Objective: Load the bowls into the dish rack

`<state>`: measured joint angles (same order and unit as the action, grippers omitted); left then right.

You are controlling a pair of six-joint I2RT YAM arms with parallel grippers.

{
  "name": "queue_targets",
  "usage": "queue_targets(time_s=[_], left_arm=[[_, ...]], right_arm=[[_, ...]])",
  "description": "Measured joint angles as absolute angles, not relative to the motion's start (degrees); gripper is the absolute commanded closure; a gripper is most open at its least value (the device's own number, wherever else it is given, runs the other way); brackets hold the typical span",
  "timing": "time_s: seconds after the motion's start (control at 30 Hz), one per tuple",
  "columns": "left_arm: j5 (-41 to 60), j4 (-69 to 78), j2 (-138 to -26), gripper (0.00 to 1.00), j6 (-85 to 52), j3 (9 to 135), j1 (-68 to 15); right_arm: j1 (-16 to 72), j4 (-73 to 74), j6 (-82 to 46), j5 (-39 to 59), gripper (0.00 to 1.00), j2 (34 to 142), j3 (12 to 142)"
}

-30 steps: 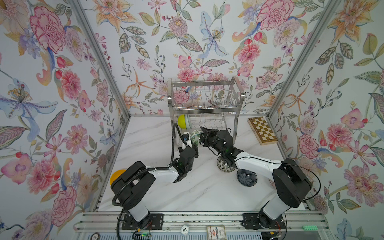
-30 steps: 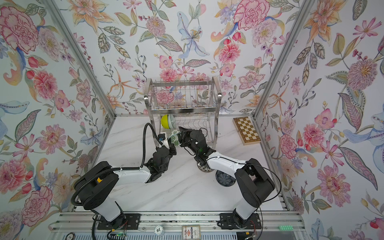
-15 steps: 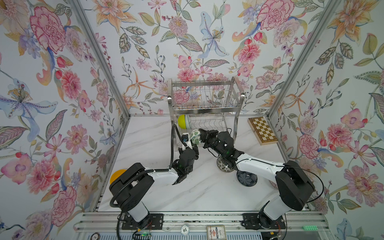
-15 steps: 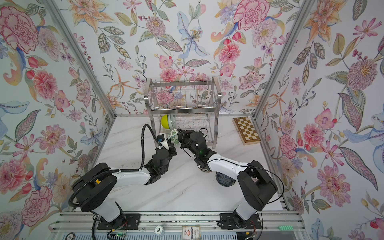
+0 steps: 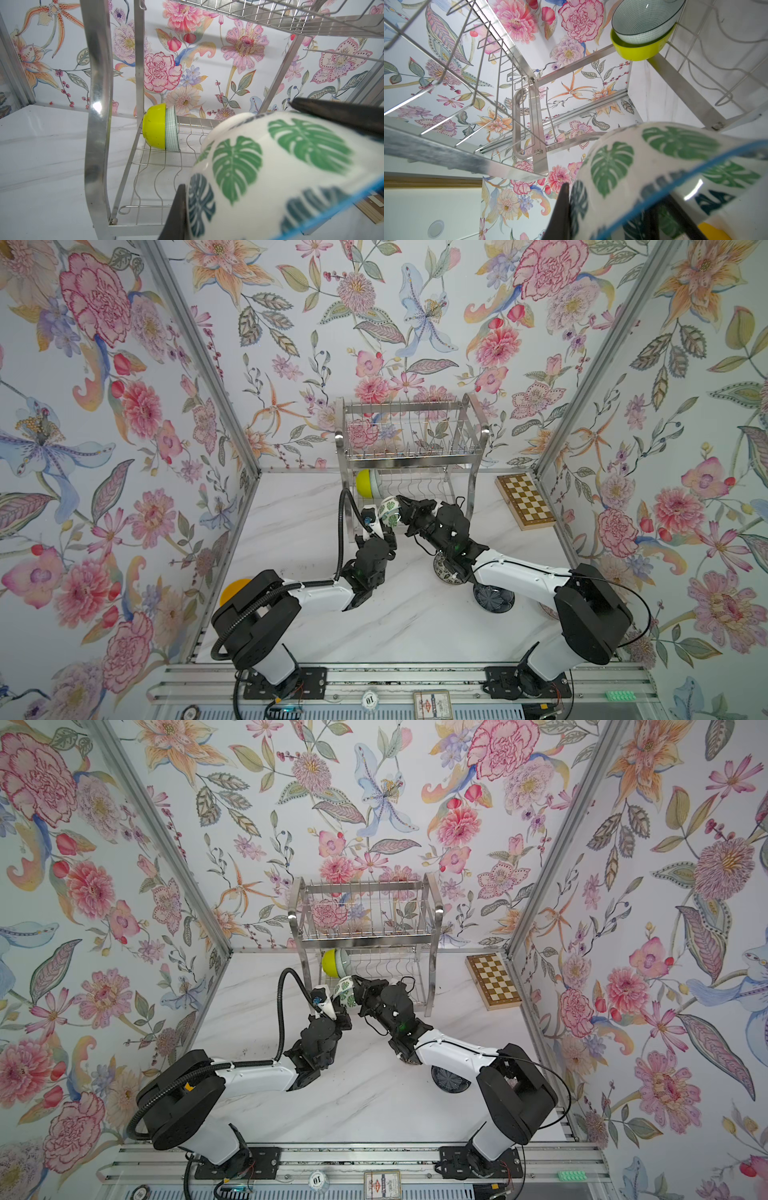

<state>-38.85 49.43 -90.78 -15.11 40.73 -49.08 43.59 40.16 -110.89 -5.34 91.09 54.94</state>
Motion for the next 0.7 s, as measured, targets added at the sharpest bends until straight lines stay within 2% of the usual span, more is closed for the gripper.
queue_targets(time_s=[0.07,0.17,0.6,0.7], left_arm=[[-39.3,49.2,-90.4,0.87,-14.8,40.7,-49.1],[-39.4,49.0,-89.7,0.75,-15.3,40.6,-49.1],[-39.4,43.5,-82.5,0.01,-17.8,38.5,-49.8],[-39.5,40.3,-79.9,0.01,-18.5,37.6,-49.8]], right_arm=[[43.8,40.9,-110.3,-5.2,1.00,91.2,54.9],[43.9,41.8,-107.7,-5.3,1.00,91.6,54.9],[42.1,46.1,-96.8,-5.0,1.00,92.8,53.4],[40.8,46.5,-92.1,-4.3,1.00,93.3,53.3]])
